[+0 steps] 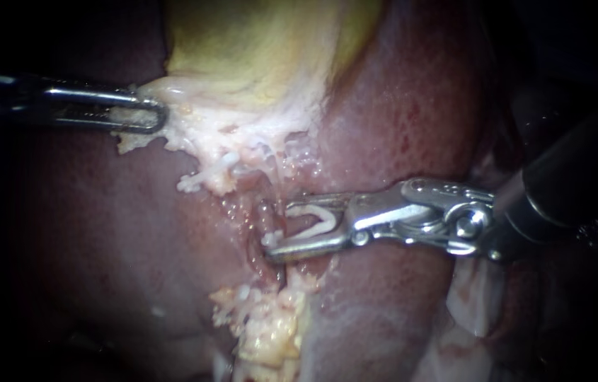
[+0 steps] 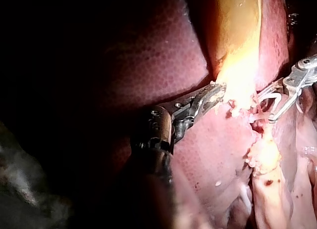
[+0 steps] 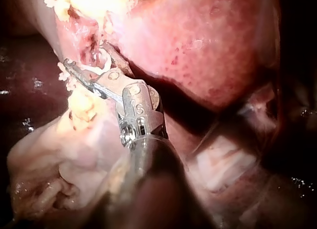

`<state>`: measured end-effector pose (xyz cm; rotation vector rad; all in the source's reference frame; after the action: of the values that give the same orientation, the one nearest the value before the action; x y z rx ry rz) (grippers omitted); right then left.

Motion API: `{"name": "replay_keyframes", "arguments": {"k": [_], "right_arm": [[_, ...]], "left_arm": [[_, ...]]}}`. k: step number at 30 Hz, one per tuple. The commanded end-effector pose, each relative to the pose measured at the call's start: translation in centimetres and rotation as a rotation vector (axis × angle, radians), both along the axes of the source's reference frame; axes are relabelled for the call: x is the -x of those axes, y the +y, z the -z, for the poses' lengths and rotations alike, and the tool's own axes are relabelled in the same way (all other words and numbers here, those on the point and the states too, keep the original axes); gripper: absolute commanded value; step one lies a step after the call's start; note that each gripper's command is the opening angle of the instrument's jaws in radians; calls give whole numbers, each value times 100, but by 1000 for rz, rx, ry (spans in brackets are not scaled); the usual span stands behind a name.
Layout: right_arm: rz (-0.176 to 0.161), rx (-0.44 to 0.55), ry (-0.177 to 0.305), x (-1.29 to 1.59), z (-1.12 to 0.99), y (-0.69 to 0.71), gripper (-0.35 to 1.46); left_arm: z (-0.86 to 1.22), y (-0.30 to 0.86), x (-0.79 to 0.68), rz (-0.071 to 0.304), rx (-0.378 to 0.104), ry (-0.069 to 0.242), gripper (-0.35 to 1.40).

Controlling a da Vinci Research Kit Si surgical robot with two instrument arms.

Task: Clipping second clip right tube

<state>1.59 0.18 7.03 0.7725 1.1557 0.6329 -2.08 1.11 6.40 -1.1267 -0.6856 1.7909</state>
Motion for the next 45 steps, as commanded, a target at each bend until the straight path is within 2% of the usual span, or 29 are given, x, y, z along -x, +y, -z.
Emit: {"name": "replay_keyframes", "arguments": {"k": [1,4,8,18,20,23,27,36,40,45], "right_arm": [[-4,-10,6,-2,-1,-1,45],[-11,-33,20,-6,-3,-3,46],[-4,-52,52,-7,-2,-6,46],[49,-67,132,-10,16,-19,45],[63,-67,140,-11,18,-20,44],[65,-68,141,-11,18,-20,41],[66,-68,141,-9,18,-20,26],[63,-67,140,-5,18,-21,-35],[41,-108,122,-1,18,-21,-35],[40,-113,120,0,18,-21,-35]], "left_arm": [[0,0,0,0,0,0,-35],[0,0,1,1,0,1,-35],[0,0,1,1,0,1,-35],[0,0,1,-1,-1,-1,-35],[0,0,1,-1,-1,-1,-35],[0,0,1,-1,-1,-1,-35],[0,0,1,-1,-1,-1,-35],[0,0,2,-1,-1,0,-35],[0,0,3,0,-1,0,-35],[0,0,3,0,-1,0,-35]]}}
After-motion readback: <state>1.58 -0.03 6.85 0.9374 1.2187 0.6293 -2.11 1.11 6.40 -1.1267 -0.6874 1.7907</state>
